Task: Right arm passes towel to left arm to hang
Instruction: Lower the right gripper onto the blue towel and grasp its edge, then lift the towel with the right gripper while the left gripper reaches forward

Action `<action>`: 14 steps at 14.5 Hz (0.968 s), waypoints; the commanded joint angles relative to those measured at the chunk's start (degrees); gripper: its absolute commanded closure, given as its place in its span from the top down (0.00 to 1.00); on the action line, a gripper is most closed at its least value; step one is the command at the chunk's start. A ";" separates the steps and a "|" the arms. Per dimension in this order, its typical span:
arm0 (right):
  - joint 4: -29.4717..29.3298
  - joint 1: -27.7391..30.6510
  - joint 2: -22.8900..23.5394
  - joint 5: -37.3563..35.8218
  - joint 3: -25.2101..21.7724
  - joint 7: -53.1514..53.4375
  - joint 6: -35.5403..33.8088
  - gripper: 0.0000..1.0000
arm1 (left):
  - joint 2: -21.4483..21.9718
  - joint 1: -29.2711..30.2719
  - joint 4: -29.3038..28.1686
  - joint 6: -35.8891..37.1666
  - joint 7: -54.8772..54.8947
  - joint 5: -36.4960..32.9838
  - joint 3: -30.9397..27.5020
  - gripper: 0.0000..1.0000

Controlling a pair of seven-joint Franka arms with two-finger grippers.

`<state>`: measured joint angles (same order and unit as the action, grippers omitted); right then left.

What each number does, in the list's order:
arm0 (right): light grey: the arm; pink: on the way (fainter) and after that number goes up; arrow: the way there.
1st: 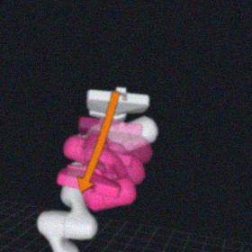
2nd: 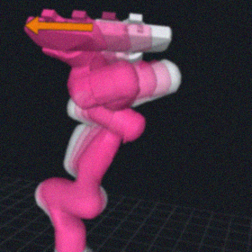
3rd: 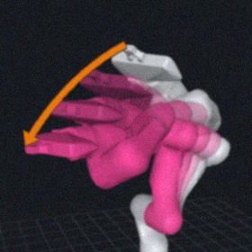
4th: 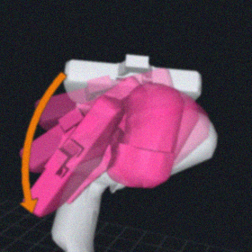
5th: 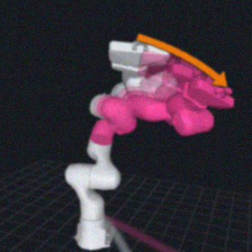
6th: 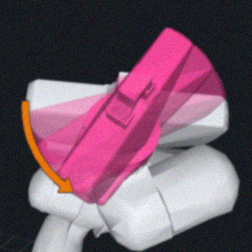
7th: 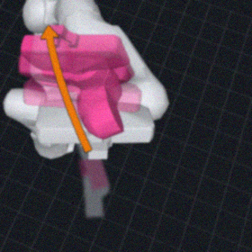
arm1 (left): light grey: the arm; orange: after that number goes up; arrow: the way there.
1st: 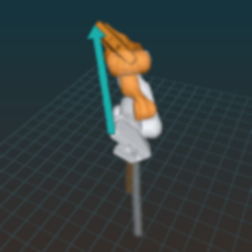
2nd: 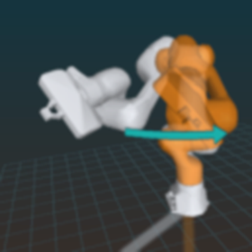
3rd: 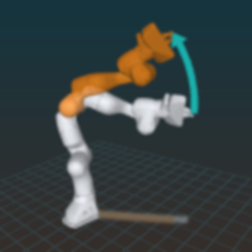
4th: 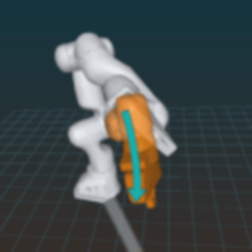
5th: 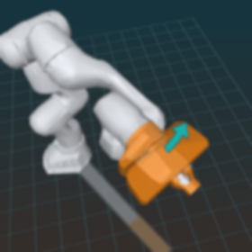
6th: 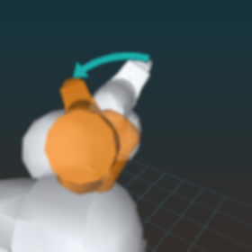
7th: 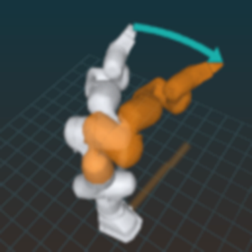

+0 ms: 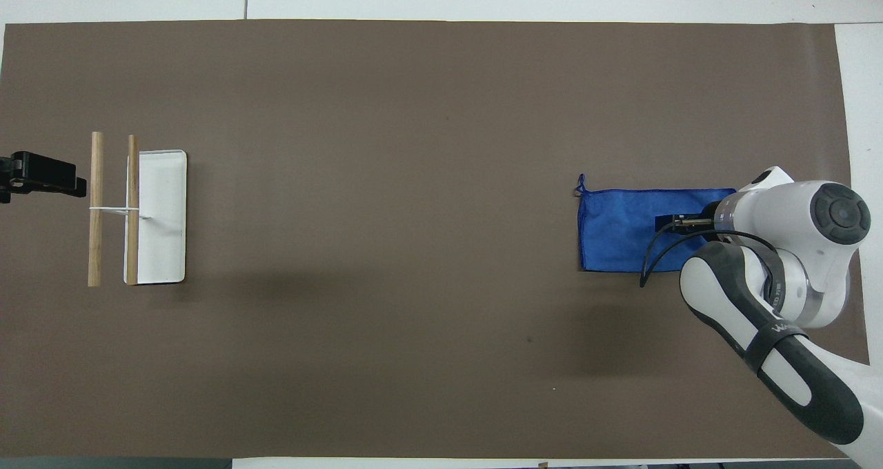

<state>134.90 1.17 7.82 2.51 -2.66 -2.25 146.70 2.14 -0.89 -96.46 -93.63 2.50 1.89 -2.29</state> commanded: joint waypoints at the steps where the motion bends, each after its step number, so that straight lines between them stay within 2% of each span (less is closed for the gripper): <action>1: 0.63 0.50 -0.26 0.83 0.55 0.32 0.16 0.00 | -0.03 0.54 0.04 0.47 0.31 -1.01 0.53 1.00; 4: 0.10 -0.29 -0.34 0.83 0.55 3.13 -1.15 0.00 | -0.03 0.54 0.04 0.56 0.31 -1.01 0.53 1.00; 7: -3.92 -1.26 -1.13 0.83 0.55 3.31 -7.72 0.00 | -0.03 0.54 0.13 0.47 0.31 -1.01 0.53 1.00; 11: -14.99 -3.36 -2.45 0.74 0.64 6.73 -22.21 0.00 | -0.03 0.54 0.04 0.47 0.23 -1.01 0.53 1.00; 14: -25.53 -6.43 -2.98 0.74 0.72 12.43 -32.68 0.00 | -0.03 0.19 0.04 0.47 0.22 -1.01 0.53 1.00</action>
<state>115.79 -3.70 4.82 3.03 -2.21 6.44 119.84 2.14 -0.92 -96.46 -93.63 2.50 1.89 -2.23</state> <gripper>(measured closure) 0.868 0.000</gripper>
